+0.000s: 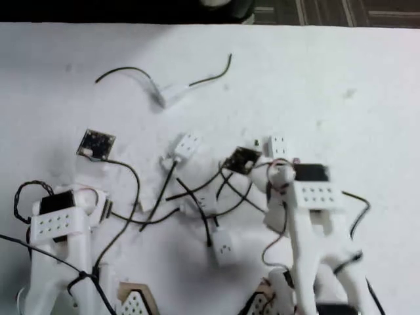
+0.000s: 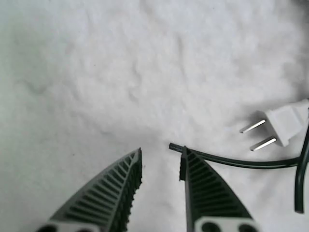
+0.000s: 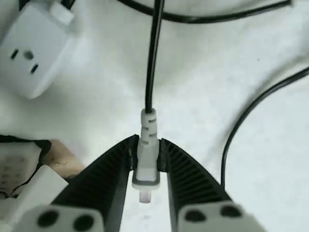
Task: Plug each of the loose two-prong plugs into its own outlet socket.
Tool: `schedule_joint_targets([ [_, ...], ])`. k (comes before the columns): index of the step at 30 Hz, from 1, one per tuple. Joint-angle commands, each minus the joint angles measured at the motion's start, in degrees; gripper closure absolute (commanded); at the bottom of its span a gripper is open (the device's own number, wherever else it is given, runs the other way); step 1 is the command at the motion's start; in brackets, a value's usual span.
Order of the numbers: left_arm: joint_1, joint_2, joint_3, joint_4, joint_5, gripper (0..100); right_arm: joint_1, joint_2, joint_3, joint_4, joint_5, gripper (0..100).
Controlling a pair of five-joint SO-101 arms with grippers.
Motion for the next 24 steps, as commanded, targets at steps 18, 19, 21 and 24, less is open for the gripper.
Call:
schedule_joint_targets([
  [18,-0.13,-1.8,-2.2,-3.78,5.8,86,-2.24,-36.0,-2.81,3.12,-18.11,98.1],
  [19,-0.13,-1.8,-3.16,-3.78,6.86,86,-4.79,-35.91,-2.81,1.8,-21.8,98.1],
  [21,-0.13,-1.8,-5.45,-3.69,8.18,86,-9.71,-35.38,-2.81,-1.01,-28.57,98.1],
  [24,-0.13,-1.8,-9.23,-3.52,10.99,86,-16.04,-34.07,-2.81,-6.81,-37.8,98.1],
])
